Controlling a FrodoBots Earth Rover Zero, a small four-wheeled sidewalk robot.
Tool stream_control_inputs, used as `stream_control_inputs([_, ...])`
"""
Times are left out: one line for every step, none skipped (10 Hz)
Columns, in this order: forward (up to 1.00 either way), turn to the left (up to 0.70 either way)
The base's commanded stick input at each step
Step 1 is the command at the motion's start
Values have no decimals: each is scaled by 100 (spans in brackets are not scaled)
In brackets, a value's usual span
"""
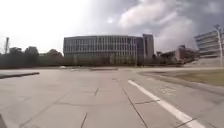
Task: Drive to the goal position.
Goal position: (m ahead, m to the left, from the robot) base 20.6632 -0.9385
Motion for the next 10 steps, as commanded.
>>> stream_control_inputs([100, 3])
stream_control_inputs([100, 3])
stream_control_inputs([100, 3])
stream_control_inputs([100, 3])
stream_control_inputs([100, 3])
stream_control_inputs([100, 3])
stream_control_inputs([100, 2])
stream_control_inputs([100, 2])
stream_control_inputs([100, 2])
stream_control_inputs([100, 2])
